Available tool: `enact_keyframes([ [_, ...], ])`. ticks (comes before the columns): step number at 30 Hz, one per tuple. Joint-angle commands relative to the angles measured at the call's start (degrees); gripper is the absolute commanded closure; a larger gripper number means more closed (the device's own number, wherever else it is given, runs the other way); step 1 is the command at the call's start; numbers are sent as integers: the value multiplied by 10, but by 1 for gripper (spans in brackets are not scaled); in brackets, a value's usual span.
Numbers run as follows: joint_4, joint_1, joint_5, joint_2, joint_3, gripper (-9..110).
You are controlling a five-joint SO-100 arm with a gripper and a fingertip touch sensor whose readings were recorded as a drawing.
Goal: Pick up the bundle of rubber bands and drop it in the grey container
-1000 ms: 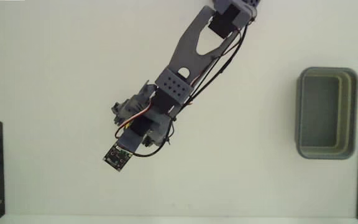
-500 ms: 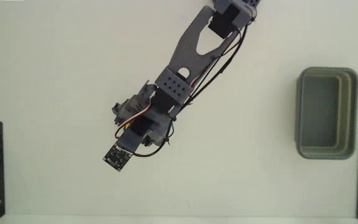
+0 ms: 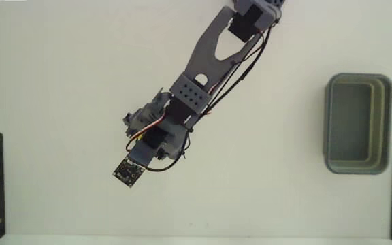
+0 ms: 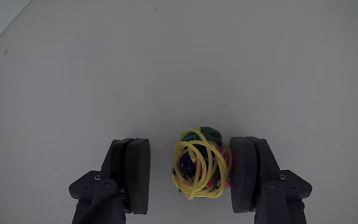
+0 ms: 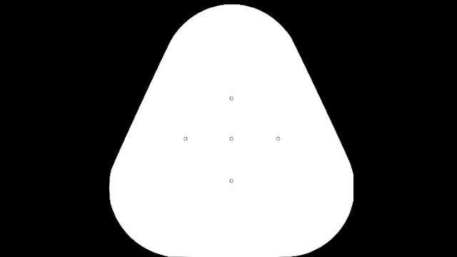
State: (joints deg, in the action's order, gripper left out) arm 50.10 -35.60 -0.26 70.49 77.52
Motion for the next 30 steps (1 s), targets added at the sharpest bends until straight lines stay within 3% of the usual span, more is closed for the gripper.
enact_keyframes([
  [1,-1,-13,3,22,-4,27],
  [30,-1,-13,3,22,-4,34],
])
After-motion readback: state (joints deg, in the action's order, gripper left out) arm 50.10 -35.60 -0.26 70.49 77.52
